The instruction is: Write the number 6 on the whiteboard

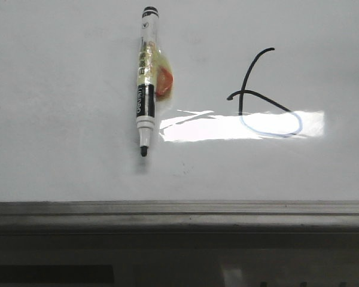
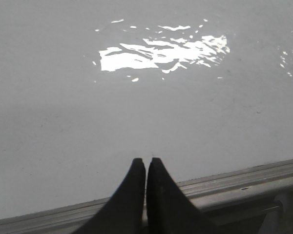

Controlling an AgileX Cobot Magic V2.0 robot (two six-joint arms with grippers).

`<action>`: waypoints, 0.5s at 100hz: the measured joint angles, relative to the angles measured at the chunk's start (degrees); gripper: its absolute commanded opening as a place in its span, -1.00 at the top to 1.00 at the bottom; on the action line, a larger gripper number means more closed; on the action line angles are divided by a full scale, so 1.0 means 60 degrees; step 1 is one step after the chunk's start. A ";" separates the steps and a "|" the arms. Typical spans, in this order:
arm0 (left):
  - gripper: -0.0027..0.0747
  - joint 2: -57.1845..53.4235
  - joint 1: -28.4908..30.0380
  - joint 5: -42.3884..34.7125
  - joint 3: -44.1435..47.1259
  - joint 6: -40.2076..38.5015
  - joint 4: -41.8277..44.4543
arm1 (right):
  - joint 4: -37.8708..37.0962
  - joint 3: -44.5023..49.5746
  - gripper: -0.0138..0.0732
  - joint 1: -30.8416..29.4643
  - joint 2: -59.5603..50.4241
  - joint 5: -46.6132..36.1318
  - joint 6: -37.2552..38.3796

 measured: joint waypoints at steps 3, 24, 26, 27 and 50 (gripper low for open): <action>0.98 0.0000 0.0000 0.0000 0.0000 0.0000 0.0000 | 0.0000 0.0000 0.81 0.0000 0.0000 0.0000 0.0000; 0.98 0.0000 0.0000 0.0000 0.0000 0.0000 0.0023 | 0.0000 0.0000 0.81 0.0000 0.0000 0.0000 0.0000; 0.98 0.0000 0.0000 0.0000 0.0000 0.0000 0.0023 | 0.0000 0.0000 0.81 0.0000 0.0000 0.0000 0.0000; 0.98 0.0000 0.0000 0.0000 0.0000 0.0000 0.0023 | 0.0000 0.0000 0.81 0.0000 0.0000 0.0000 0.0000; 0.98 0.0000 0.0000 0.0000 0.0000 0.0000 0.0023 | 0.0000 0.0456 0.81 -0.0310 0.0000 0.0000 0.0000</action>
